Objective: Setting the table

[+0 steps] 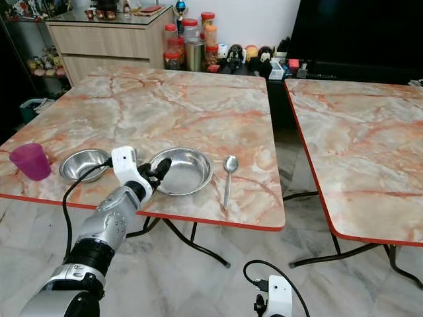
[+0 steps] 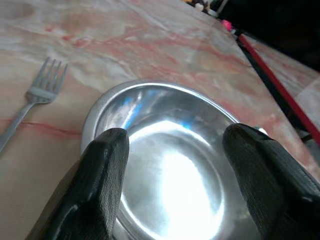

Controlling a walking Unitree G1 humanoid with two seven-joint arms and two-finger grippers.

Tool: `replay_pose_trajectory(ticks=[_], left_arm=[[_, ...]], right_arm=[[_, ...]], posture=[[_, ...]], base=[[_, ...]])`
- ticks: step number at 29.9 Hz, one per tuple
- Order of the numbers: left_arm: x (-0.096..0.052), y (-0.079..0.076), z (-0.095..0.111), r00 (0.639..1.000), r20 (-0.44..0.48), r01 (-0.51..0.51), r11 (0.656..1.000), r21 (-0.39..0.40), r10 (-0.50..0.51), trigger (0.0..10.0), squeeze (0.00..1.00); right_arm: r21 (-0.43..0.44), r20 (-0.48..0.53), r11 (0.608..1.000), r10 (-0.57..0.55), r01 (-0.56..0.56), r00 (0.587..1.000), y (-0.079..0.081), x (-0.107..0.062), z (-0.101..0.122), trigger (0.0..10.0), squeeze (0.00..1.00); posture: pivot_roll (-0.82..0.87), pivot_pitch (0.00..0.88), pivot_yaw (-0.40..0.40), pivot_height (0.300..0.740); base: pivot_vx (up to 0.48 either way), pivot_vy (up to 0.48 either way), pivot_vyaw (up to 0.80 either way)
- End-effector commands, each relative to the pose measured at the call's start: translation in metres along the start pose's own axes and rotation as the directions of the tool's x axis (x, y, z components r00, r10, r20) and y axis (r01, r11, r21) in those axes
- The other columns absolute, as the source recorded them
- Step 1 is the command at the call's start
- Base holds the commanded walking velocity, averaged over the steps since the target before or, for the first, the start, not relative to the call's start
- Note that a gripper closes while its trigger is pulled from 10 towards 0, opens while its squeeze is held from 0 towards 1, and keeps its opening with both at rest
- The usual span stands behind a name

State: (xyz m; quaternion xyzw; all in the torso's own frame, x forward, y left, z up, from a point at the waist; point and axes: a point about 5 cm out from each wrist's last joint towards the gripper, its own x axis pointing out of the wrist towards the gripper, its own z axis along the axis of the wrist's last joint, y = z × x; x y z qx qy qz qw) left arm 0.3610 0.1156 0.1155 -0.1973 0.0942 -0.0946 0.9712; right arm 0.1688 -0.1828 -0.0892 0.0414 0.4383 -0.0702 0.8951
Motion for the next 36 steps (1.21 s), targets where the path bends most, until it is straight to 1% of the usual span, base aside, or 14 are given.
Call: replay_pose_trajectory(ticks=[1, 7, 9, 11, 15, 16, 18, 19, 20, 22, 25, 28, 34, 36], left_arm=[[0.003, -0.003, 0.004, 1.000, -0.006, -0.003, 1.000, 0.014, 0.003, 10.0, 0.00], [0.004, 0.003, 0.009, 0.998, 0.021, -0.068, 0.997, 0.028, 0.067, 10.0, 0.00], [0.004, 0.009, 0.012, 0.993, 0.039, -0.115, 0.993, 0.029, 0.113, 10.0, 0.00], [0.004, 0.012, 0.013, 0.990, 0.053, -0.135, 0.991, 0.023, 0.134, 10.0, 0.00], [0.004, 0.014, 0.014, 0.987, 0.062, -0.149, 0.989, 0.016, 0.148, 10.0, 0.00], [0.004, 0.014, 0.019, 0.985, 0.086, -0.149, 0.989, 0.014, 0.148, 10.0, 0.00], [0.004, 0.015, 0.021, 0.983, 0.095, -0.159, 0.987, 0.021, 0.156, 10.0, 0.00], [0.003, 0.016, 0.020, 0.982, 0.094, -0.169, 0.985, 0.026, 0.166, 10.0, 0.00], [0.003, 0.021, 0.018, 0.979, 0.082, -0.189, 0.981, 0.032, 0.186, 10.0, 0.00], [0.003, 0.024, 0.015, 0.979, 0.064, -0.197, 0.980, 0.036, 0.195, 10.0, 0.00], [0.003, 0.024, 0.009, 0.982, 0.030, -0.186, 0.981, 0.048, 0.185, 10.0, 0.00], [0.003, 0.025, 0.007, 0.981, 0.023, -0.195, 0.979, 0.063, 0.194, 10.0, 0.00], [0.005, 0.020, 0.004, 0.984, 0.004, -0.179, 0.983, 0.050, 0.179, 10.0, 0.00], [0.005, 0.020, 0.002, 0.982, -0.014, -0.187, 0.981, 0.060, 0.188, 10.0, 0.00]], right_arm=[[0.012, 0.014, 1.000, -0.006, 0.005, 1.000, 0.000, 0.001, 0.004, 10.0, 0.00], [0.008, 0.008, 1.000, -0.005, 0.005, 1.000, 0.000, 0.000, 0.002, 10.0, 0.00], [0.004, 0.006, 1.000, -0.007, 0.007, 1.000, -0.002, 0.000, 0.001, 10.0, 0.00], [0.004, 0.005, 1.000, -0.009, 0.008, 1.000, -0.002, 0.000, 0.001, 10.0, 0.00], [0.005, 0.006, 1.000, -0.009, 0.009, 1.000, -0.003, 0.000, 0.001, 10.0, 0.00], [0.004, 0.007, 1.000, -0.009, 0.009, 1.000, -0.003, 0.000, 0.001, 10.0, 0.00], [0.004, 0.009, 1.000, -0.008, 0.008, 1.000, -0.002, 0.000, 0.002, 10.0, 0.00], [0.003, 0.010, 1.000, -0.008, 0.008, 1.000, -0.002, 0.000, 0.002, 10.0, 0.00], [0.004, 0.010, 1.000, -0.008, 0.007, 1.000, -0.002, 0.000, 0.002, 10.0, 0.00], [0.004, 0.009, 1.000, -0.007, 0.007, 1.000, -0.002, 0.000, 0.002, 10.0, 0.00], [0.005, 0.009, 1.000, -0.007, 0.007, 1.000, -0.002, 0.000, 0.002, 10.0, 0.00], [0.006, 0.008, 1.000, -0.007, 0.007, 1.000, -0.002, 0.000, 0.001, 10.0, 0.00], [0.008, 0.004, 1.000, -0.010, 0.010, 1.000, -0.003, 0.000, 0.000, 10.0, 0.00], [0.008, 0.004, 1.000, -0.010, 0.010, 1.000, -0.003, 0.000, 0.000, 10.0, 0.00]], posture=[[0.07, 0.000, -0.002, 0.736], [0.07, 0.000, -0.006, 0.736], [0.07, 0.000, -0.008, 0.736], [0.07, 0.000, -0.007, 0.736], [0.07, 0.000, -0.007, 0.736], [0.07, 0.000, -0.008, 0.736], [0.07, 0.000, -0.009, 0.736], [0.07, 0.000, -0.008, 0.736], [0.07, 0.000, -0.008, 0.736], [0.07, 0.000, -0.008, 0.736], [0.07, 0.000, -0.006, 0.736], [0.06, 0.000, -0.004, 0.736], [0.06, 0.000, -0.004, 0.736], [0.06, 0.000, -0.003, 0.736]], base=[[0.000, 0.000, 0.00], [0.000, 0.000, 0.00], [0.000, 0.000, 0.00], [0.000, 0.000, 0.00], [0.000, 0.000, 0.00], [0.000, 0.000, 0.00], [0.000, 0.000, 0.00], [0.000, 0.000, 0.00], [0.000, 0.000, 0.00], [0.000, 0.000, 0.00], [0.000, 0.000, 0.00], [0.000, 0.000, 0.00], [0.000, 0.000, 0.00], [0.000, 0.000, 0.00]])
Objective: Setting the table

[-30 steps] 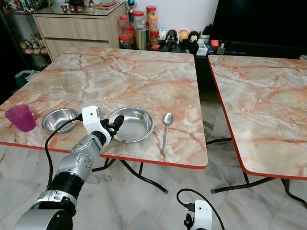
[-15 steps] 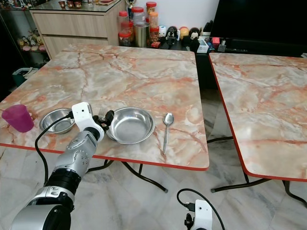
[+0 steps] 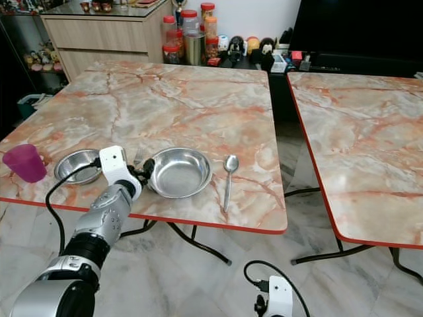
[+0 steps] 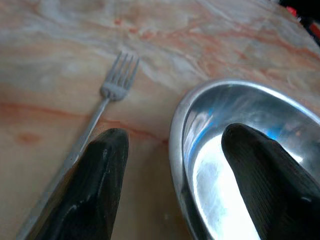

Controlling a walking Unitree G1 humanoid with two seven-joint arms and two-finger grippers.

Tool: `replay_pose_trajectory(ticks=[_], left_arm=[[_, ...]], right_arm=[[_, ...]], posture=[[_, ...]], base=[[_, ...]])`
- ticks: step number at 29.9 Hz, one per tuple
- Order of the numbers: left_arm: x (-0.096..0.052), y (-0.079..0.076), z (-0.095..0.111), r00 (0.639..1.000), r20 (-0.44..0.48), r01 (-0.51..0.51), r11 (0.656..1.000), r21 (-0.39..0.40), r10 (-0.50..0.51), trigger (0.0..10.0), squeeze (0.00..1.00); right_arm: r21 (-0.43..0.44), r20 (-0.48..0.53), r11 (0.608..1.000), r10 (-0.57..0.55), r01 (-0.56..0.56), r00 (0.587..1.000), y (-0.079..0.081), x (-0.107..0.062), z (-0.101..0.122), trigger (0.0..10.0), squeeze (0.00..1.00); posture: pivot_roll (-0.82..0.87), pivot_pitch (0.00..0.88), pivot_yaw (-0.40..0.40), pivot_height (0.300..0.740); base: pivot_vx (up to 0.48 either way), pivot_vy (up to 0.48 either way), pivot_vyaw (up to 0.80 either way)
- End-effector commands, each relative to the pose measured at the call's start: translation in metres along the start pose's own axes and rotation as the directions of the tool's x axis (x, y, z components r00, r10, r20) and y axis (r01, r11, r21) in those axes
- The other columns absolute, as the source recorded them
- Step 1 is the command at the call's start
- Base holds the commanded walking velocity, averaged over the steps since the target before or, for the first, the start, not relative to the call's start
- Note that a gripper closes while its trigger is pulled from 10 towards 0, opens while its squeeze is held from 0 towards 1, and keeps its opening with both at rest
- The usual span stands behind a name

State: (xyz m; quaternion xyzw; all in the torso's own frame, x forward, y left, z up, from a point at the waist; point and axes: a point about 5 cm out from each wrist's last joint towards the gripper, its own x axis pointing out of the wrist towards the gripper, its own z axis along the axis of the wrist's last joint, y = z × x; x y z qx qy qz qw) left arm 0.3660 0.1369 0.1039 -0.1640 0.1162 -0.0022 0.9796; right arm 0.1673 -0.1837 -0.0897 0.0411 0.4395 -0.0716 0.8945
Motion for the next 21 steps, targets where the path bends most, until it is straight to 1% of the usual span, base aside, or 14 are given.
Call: replay_pose_trajectory(ticks=[1, 4, 9, 12, 13, 15, 21], left_arm=[[0.003, -0.004, 0.002, 1.000, -0.025, -0.008, 1.000, 0.022, 0.009, 10.0, 0.00], [0.003, -0.004, 0.001, 0.999, -0.032, -0.020, 0.999, 0.027, 0.021, 10.0, 0.00], [0.004, -0.005, 0.002, 0.999, -0.031, -0.014, 1.000, 0.019, 0.015, 10.0, 0.00], [0.004, -0.006, 0.000, 0.999, -0.051, -0.008, 1.000, -0.003, 0.007, 10.0, 0.00], [0.004, -0.008, -0.005, 0.996, -0.092, 0.013, 1.000, -0.009, -0.014, 10.0, 0.00], [0.004, -0.009, -0.007, 0.993, -0.113, 0.020, 1.000, -0.015, -0.021, 10.0, 0.00], [0.004, -0.008, -0.011, 0.991, -0.132, 0.004, 1.000, -0.008, -0.005, 10.0, 0.00]], right_arm=[[0.008, 0.008, 1.000, -0.008, 0.008, 1.000, -0.002, 0.000, 0.001, 10.0, 0.00], [0.009, 0.010, 1.000, -0.007, 0.007, 1.000, -0.002, 0.000, 0.002, 10.0, 0.00], [0.010, 0.010, 1.000, -0.007, 0.007, 1.000, -0.002, 0.000, 0.002, 10.0, 0.00], [0.009, 0.010, 1.000, -0.006, 0.006, 1.000, -0.002, 0.000, 0.002, 10.0, 0.00], [0.009, 0.009, 1.000, -0.006, 0.006, 1.000, -0.002, 0.000, 0.002, 10.0, 0.00], [0.009, 0.009, 1.000, -0.006, 0.005, 1.000, -0.002, 0.000, 0.003, 10.0, 0.00], [0.009, 0.011, 1.000, -0.006, 0.006, 1.000, -0.002, 0.001, 0.003, 10.0, 0.00]], posture=[[0.06, 0.000, -0.002, 0.736], [0.06, 0.000, -0.001, 0.736], [0.06, 0.000, -0.001, 0.736], [0.06, 0.000, -0.002, 0.736], [0.06, 0.000, -0.001, 0.736], [0.06, 0.000, -0.001, 0.736], [0.06, 0.000, -0.002, 0.736]], base=[[0.000, 0.000, 0.00], [0.000, 0.000, 0.00], [0.000, 0.000, 0.00], [0.000, 0.000, 0.00], [0.000, 0.000, 0.00], [0.000, 0.000, 0.00], [0.000, 0.000, 0.00]])
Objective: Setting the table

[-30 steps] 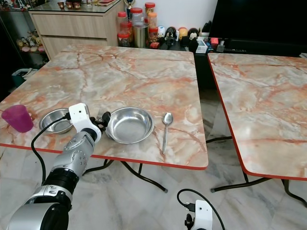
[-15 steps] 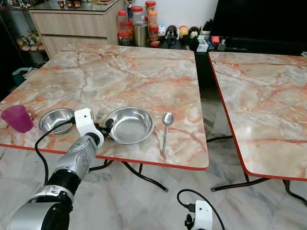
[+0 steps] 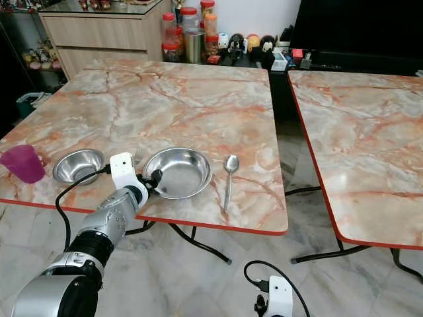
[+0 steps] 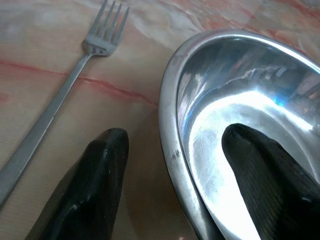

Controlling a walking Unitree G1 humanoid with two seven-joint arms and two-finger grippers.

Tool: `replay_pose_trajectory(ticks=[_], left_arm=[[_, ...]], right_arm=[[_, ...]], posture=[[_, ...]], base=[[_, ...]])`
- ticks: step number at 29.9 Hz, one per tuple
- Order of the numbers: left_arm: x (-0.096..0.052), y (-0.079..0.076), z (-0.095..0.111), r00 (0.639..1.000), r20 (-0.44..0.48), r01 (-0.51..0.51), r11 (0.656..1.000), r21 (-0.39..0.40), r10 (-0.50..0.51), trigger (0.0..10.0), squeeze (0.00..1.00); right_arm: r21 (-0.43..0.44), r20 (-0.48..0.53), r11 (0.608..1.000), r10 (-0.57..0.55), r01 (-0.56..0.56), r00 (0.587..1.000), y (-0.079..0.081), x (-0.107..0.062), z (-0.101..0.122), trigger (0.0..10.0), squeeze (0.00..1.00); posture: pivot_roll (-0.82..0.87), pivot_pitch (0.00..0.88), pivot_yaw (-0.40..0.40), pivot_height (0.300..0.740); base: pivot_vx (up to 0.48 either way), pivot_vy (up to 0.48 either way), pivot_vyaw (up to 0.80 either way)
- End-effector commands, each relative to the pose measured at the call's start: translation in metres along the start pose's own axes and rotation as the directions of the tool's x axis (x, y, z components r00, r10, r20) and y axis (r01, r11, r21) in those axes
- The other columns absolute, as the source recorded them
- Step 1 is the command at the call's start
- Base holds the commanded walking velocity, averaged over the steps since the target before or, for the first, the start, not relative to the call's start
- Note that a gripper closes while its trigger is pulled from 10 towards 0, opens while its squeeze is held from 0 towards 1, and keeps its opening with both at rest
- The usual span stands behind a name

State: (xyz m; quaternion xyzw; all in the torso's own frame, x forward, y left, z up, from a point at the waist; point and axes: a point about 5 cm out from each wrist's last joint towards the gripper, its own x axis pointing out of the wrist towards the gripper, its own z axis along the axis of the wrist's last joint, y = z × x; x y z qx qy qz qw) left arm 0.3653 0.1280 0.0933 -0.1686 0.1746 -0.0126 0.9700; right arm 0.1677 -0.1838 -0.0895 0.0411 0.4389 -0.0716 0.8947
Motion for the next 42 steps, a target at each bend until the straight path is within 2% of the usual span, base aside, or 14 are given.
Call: replay_pose_trajectory(ticks=[1, 3, 4, 5, 6, 16, 19, 30, 39, 42], left_arm=[[0.001, -0.003, 0.002, 1.000, -0.013, 0.001, 1.000, 0.002, -0.001, 10.0, 0.00], [0.001, -0.003, 0.002, 1.000, -0.015, 0.000, 1.000, -0.002, 0.000, 10.0, 0.00], [0.001, -0.002, 0.003, 1.000, -0.016, -0.004, 1.000, -0.004, 0.004, 6.9, 0.00], [0.002, -0.002, 0.003, 1.000, -0.016, -0.006, 1.000, -0.007, 0.006, 0.6, 0.00], [0.002, -0.002, 0.004, 1.000, -0.015, -0.005, 1.000, -0.011, 0.005, 0.0, 0.00], [0.002, 0.000, 0.002, 0.999, -0.037, -0.018, 1.000, -0.019, 0.017, 0.0, 0.00], [0.002, 0.000, 0.000, 0.998, -0.053, -0.024, 0.998, -0.050, 0.022, 0.0, 0.00], [0.002, 0.002, 0.003, 0.998, -0.056, -0.035, 0.997, -0.073, 0.031, 0.0, 0.00], [0.002, 0.000, 0.007, 0.999, -0.035, -0.029, 0.992, -0.126, 0.025, 0.0, 0.00], [0.002, -0.003, 0.013, 1.000, 0.011, 0.007, 0.988, -0.152, -0.005, 0.0, 0.00]], right_arm=[[0.009, 0.009, 1.000, -0.007, 0.007, 1.000, -0.002, 0.000, 0.003, 10.0, 0.00], [0.009, 0.008, 1.000, -0.007, 0.007, 1.000, -0.002, 0.000, 0.003, 10.0, 0.00], [0.008, 0.008, 1.000, -0.008, 0.008, 1.000, -0.002, 0.000, 0.002, 10.0, 0.00], [0.008, 0.008, 1.000, -0.008, 0.008, 1.000, -0.003, 0.000, 0.002, 10.0, 0.00], [0.008, 0.008, 1.000, -0.008, 0.008, 1.000, -0.003, 0.000, 0.002, 10.0, 0.00], [0.009, 0.007, 1.000, -0.004, 0.004, 1.000, -0.002, 0.000, 0.003, 10.0, 0.00], [0.009, 0.007, 1.000, -0.005, 0.005, 1.000, -0.002, 0.001, 0.003, 10.0, 0.00], [0.005, 0.008, 1.000, -0.004, 0.004, 1.000, -0.002, 0.001, 0.004, 10.0, 0.00], [0.000, 0.009, 1.000, -0.003, 0.003, 1.000, -0.002, 0.001, 0.005, 10.0, 0.00], [-0.001, 0.012, 1.000, -0.003, 0.003, 1.000, -0.002, 0.001, 0.006, 10.0, 0.00]], posture=[[0.06, 0.000, -0.003, 0.736], [0.06, 0.000, -0.003, 0.736], [0.06, 0.000, -0.003, 0.736], [0.06, 0.000, -0.003, 0.736], [0.06, 0.000, -0.003, 0.736], [0.06, 0.000, -0.003, 0.736], [0.06, 0.000, -0.004, 0.736], [0.06, 0.000, -0.005, 0.736], [0.06, 0.000, -0.010, 0.736], [0.06, 0.000, -0.015, 0.736]], base=[[0.000, 0.000, 0.00], [0.000, 0.000, 0.00], [0.000, 0.000, 0.00], [0.000, 0.000, 0.00], [0.000, 0.000, 0.00], [0.000, 0.000, 0.00], [0.000, 0.000, 0.00], [0.000, 0.000, 0.00], [0.000, 0.000, 0.00], [0.000, 0.000, 0.00]])
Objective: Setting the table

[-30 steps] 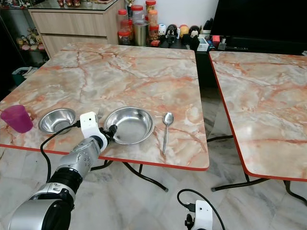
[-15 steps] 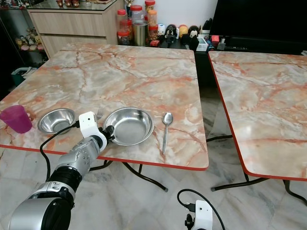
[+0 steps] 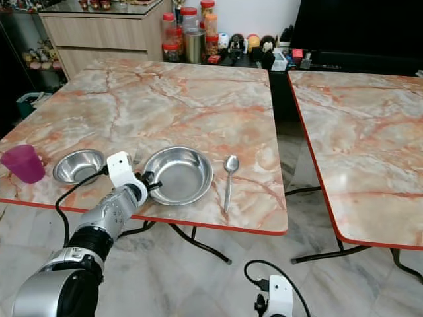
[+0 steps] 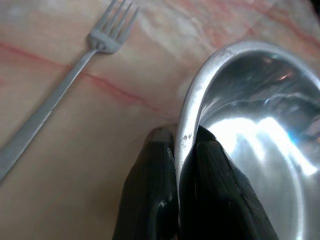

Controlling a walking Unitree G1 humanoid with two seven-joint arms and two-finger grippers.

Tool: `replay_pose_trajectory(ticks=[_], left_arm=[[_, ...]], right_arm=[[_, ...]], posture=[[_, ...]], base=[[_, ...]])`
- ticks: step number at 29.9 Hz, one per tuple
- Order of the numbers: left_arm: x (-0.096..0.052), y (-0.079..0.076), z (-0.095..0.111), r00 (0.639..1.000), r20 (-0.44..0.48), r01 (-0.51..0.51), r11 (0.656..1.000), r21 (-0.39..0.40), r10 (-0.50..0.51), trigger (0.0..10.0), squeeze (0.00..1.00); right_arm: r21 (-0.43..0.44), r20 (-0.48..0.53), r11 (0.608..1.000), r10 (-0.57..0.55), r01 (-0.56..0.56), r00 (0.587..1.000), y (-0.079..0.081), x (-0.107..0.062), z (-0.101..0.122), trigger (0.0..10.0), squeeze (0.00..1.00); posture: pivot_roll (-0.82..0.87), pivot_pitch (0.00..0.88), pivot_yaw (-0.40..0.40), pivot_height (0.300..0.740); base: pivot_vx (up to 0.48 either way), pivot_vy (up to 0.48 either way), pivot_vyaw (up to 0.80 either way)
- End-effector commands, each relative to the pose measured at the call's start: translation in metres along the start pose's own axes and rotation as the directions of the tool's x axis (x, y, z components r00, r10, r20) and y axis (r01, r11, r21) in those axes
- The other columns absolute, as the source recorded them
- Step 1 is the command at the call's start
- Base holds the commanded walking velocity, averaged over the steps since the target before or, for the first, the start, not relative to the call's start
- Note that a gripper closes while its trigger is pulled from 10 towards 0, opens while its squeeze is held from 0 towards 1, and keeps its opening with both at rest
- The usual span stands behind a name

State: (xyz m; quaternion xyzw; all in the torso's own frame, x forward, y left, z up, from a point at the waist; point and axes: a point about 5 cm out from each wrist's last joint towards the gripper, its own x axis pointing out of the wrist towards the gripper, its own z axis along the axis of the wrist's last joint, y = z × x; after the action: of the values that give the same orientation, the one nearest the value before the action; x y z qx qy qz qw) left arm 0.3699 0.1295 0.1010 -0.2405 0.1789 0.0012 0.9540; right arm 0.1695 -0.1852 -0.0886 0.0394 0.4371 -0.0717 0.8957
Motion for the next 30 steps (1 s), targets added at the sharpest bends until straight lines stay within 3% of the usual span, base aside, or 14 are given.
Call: replay_pose_trajectory(ticks=[1, 5, 7, 10, 14, 15, 25, 26, 27, 30], left_arm=[[0.000, -0.004, 0.005, 0.999, 0.027, 0.021, 1.000, -0.007, -0.021, 0.0, 0.00], [-0.001, -0.009, 0.010, 0.996, 0.071, 0.059, 0.998, -0.038, -0.056, 0.0, 0.00], [-0.004, -0.016, 0.026, 0.973, 0.203, 0.137, 0.983, -0.119, -0.111, 0.0, 0.00], [-0.010, -0.023, 0.041, 0.933, 0.323, 0.214, 0.966, -0.145, -0.158, 0.0, 0.00], [-0.012, -0.024, 0.045, 0.920, 0.355, 0.231, 0.962, -0.146, -0.167, 0.4, 0.00], [-0.013, -0.025, 0.047, 0.910, 0.380, 0.238, 0.959, -0.155, -0.164, 10.0, 0.00], [-0.017, -0.026, 0.052, 0.883, 0.450, 0.174, 0.984, -0.039, -0.138, 10.0, 0.00], [-0.020, -0.029, 0.053, 0.863, 0.479, 0.157, 0.987, 0.044, -0.159, 10.0, 0.00], [-0.022, -0.030, 0.053, 0.857, 0.488, 0.153, 0.986, 0.064, -0.165, 10.0, 0.00], [-0.023, -0.030, 0.051, 0.855, 0.493, 0.151, 0.986, 0.065, -0.163, 10.0, 0.00]], right_arm=[[0.001, 0.008, 1.000, -0.002, 0.002, 1.000, -0.001, 0.001, 0.004, 10.0, 0.00], [0.000, 0.009, 1.000, -0.001, 0.001, 1.000, -0.002, 0.001, 0.005, 10.0, 0.00], [-0.002, 0.010, 1.000, -0.001, 0.001, 1.000, -0.002, 0.001, 0.005, 10.0, 0.00], [-0.007, 0.007, 1.000, 0.000, 0.000, 1.000, -0.002, 0.001, 0.005, 10.0, 0.00], [-0.010, 0.006, 1.000, 0.000, 0.000, 1.000, -0.003, 0.001, 0.004, 10.0, 0.00], [-0.012, 0.005, 1.000, 0.000, 0.000, 1.000, -0.003, 0.001, 0.004, 10.0, 0.00], [-0.008, 0.019, 1.000, -0.004, 0.004, 1.000, -0.005, 0.001, 0.007, 10.0, 0.00], [-0.005, 0.025, 1.000, -0.005, 0.005, 1.000, -0.006, 0.001, 0.008, 10.0, 0.00], [-0.004, 0.025, 1.000, -0.006, 0.006, 1.000, -0.007, 0.001, 0.008, 10.0, 0.00], [-0.007, 0.022, 1.000, -0.006, 0.007, 1.000, -0.008, 0.001, 0.006, 10.0, 0.00]], posture=[[0.06, 0.000, -0.015, 0.736], [0.06, 0.000, -0.016, 0.736], [0.06, 0.000, -0.018, 0.736], [0.06, 0.000, -0.021, 0.736], [0.06, 0.000, -0.023, 0.736], [0.06, 0.000, -0.024, 0.736], [0.05, 0.000, -0.023, 0.736], [0.05, 0.000, -0.026, 0.736], [0.04, 0.000, -0.026, 0.736], [0.04, 0.000, -0.025, 0.736]], base=[[0.000, 0.000, 0.00], [0.000, 0.000, 0.00], [0.000, 0.000, 0.00], [0.000, 0.000, 0.00], [0.000, 0.000, 0.00], [0.000, 0.000, 0.00], [0.000, 0.000, 0.00], [0.000, -0.352, 0.00], [0.000, -0.356, 0.00], [0.000, -0.361, 0.00]])
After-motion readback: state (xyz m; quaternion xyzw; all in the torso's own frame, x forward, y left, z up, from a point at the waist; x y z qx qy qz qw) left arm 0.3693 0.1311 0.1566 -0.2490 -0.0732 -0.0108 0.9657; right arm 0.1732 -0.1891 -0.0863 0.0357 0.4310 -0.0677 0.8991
